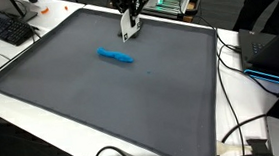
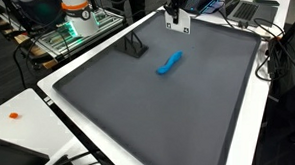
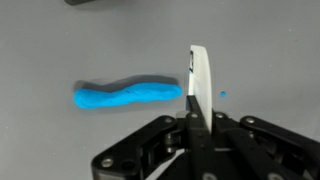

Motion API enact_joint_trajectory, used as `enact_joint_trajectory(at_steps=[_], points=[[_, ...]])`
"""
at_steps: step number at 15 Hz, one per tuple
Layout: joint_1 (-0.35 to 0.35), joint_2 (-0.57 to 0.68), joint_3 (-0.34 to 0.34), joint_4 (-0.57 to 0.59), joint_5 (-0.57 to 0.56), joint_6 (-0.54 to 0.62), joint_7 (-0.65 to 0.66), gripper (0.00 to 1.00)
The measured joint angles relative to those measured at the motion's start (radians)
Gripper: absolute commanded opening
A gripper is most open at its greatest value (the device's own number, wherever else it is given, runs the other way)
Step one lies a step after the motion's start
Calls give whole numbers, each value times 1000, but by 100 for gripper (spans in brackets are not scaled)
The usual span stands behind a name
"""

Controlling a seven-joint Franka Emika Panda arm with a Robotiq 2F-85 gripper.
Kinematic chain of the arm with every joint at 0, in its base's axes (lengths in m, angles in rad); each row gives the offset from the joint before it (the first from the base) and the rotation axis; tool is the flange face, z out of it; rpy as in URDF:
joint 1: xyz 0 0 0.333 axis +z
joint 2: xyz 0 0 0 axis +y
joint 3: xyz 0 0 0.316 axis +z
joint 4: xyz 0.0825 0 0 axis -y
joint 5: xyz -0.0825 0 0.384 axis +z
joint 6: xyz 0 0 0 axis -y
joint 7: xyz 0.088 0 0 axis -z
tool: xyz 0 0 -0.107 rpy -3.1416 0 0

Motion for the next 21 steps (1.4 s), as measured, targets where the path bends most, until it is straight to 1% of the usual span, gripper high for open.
enact_joint_trajectory(at_steps=[4,6,10,14,21], points=[[12,51,3,33,-2,0,-158,1],[13,82,3,54,-17,-1,-201,1],[13,151,-5,105,-94,-2,-203,1],[15,215,-18,150,-144,-6,-183,1],[28,292,-41,208,-174,-6,-145,1]])
